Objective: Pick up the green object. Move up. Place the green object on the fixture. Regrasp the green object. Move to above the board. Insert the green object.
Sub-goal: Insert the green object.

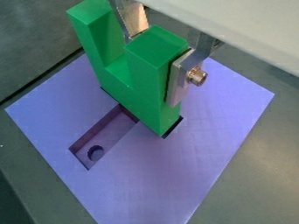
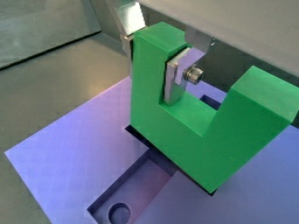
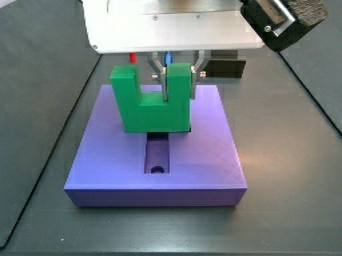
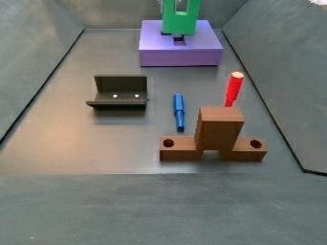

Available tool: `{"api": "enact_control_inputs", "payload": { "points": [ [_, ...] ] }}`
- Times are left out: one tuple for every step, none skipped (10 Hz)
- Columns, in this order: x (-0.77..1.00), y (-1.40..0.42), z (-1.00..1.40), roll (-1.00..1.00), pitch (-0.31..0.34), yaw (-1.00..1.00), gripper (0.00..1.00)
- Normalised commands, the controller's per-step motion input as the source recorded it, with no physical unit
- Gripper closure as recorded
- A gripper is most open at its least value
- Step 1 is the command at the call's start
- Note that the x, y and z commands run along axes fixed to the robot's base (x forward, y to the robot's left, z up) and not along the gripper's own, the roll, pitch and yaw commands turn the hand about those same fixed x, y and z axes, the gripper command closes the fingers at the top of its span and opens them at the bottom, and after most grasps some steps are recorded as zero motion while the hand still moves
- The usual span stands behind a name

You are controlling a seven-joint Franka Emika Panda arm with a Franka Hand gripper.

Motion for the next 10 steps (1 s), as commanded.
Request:
{"api": "enact_control_inputs", "payload": {
  "points": [
    [0.02,-0.01,-0.10,0.14,0.026,0.07,1.00],
    [0.03,0.00,-0.11,0.15,0.034,0.13,1.00],
    [0.05,0.00,-0.12,0.15,0.034,0.18,1.00],
    [0.07,0.00,-0.11,0.13,0.027,0.18,1.00],
    [0.07,0.00,-0.10,0.11,0.021,0.17,1.00],
    [0.09,0.00,-0.12,0.12,0.029,0.18,1.00],
    [0.07,0.00,-0.11,0.04,0.014,0.04,1.00],
    [0.02,0.00,-0.14,0.01,0.000,0.00,1.00],
    [0.00,0.00,-0.21,0.00,0.000,0.00,1.00],
    [0.00,0.00,-0.32,0.00,0.004,0.00,1.00]
  ]
}}
